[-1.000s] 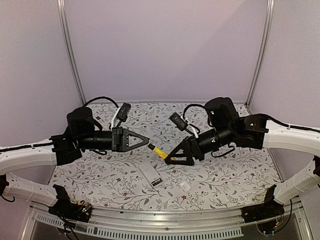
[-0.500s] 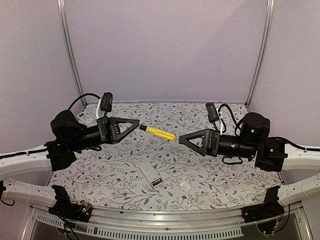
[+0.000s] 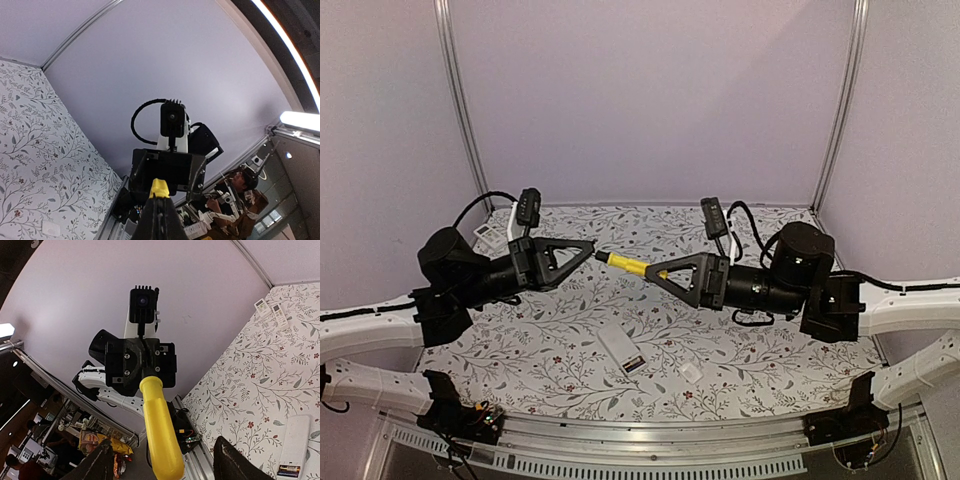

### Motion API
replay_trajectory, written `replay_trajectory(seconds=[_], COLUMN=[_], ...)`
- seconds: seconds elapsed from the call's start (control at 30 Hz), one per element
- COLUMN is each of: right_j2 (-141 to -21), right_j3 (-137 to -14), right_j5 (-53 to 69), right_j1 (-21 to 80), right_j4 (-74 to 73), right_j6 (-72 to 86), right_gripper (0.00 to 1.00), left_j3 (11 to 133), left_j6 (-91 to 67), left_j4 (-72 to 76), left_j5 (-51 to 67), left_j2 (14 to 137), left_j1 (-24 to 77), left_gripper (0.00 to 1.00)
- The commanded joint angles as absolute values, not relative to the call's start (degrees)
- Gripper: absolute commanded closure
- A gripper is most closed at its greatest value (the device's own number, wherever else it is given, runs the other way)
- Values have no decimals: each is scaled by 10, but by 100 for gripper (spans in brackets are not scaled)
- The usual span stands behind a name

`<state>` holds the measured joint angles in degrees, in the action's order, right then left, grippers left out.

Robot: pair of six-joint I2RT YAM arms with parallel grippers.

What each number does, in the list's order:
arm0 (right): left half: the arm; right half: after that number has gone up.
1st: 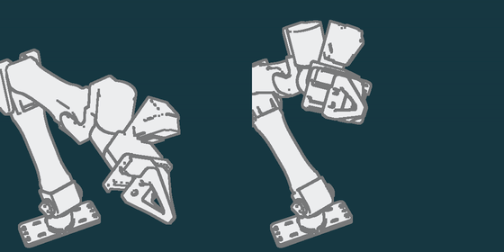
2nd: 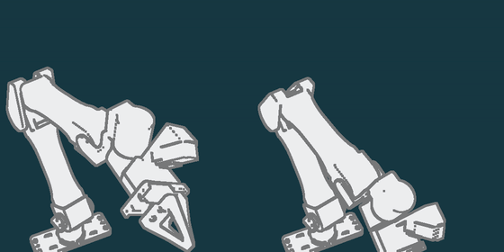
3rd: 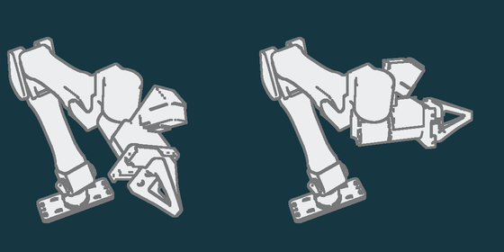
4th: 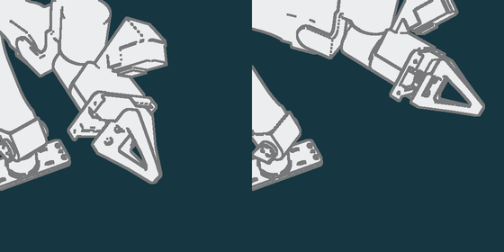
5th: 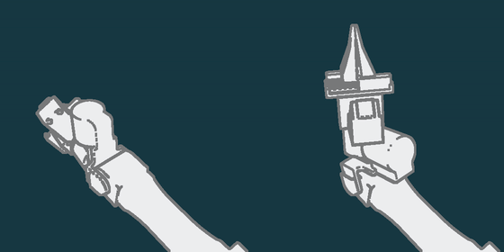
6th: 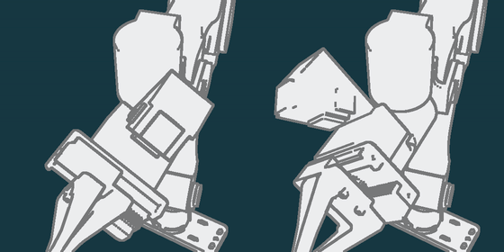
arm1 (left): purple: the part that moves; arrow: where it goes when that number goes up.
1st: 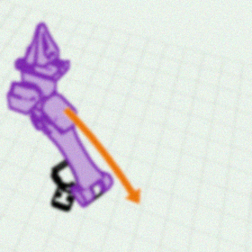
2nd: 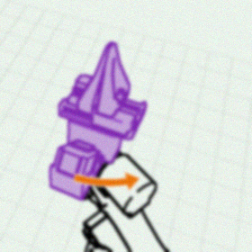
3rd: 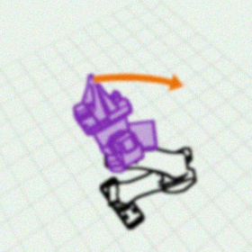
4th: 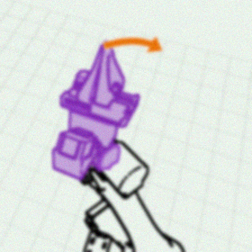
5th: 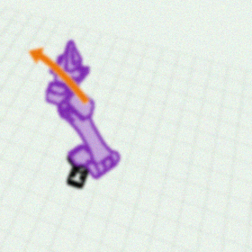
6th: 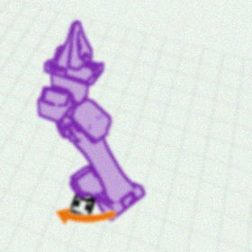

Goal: Unload the batteries from the remote control
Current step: Pass from the right arm to the left, then pass from the left arm to the right

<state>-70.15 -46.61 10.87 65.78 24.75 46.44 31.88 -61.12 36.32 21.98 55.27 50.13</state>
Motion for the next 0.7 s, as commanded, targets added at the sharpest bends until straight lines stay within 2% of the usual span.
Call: replay_trajectory(seconds=[0.0,0.23,0.67], right_j2=[-716,-724,-754], right_j3=[-483,-486,-506], right_j5=[114,113,119], right_j1=[667,668,668], right_j4=[288,292,326], right_j6=[460,458,455], right_gripper=[38,49,61], left_j3=[313,311,318], left_j6=[-613,-617,-622], left_j4=[381,391,401], left_j5=[221,224,245], left_j2=[545,552,574], left_j1=[509,509,510], left_gripper=[100,100,100])
